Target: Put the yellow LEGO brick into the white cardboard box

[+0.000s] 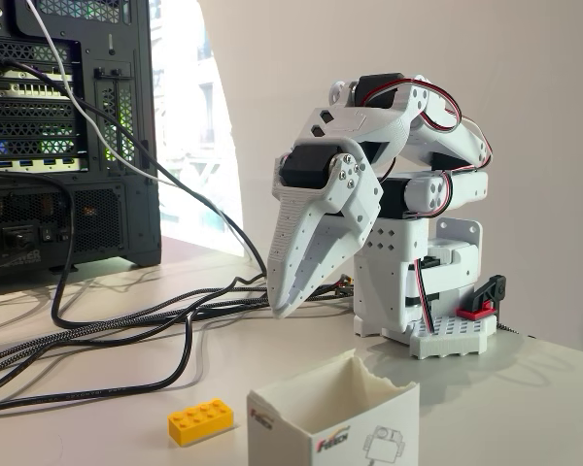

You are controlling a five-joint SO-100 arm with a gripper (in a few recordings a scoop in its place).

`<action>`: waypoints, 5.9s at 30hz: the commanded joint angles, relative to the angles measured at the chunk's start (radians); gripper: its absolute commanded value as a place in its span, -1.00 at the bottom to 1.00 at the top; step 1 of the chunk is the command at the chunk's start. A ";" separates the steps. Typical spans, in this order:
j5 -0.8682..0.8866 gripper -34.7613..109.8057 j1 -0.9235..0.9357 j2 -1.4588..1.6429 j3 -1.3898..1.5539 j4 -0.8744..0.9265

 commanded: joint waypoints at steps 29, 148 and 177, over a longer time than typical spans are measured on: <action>-0.051 -0.65 -0.043 0.017 -0.014 0.014; 1.517 -0.65 0.048 -1.371 -0.758 -0.032; 1.364 -0.65 -0.324 -1.319 -1.235 0.311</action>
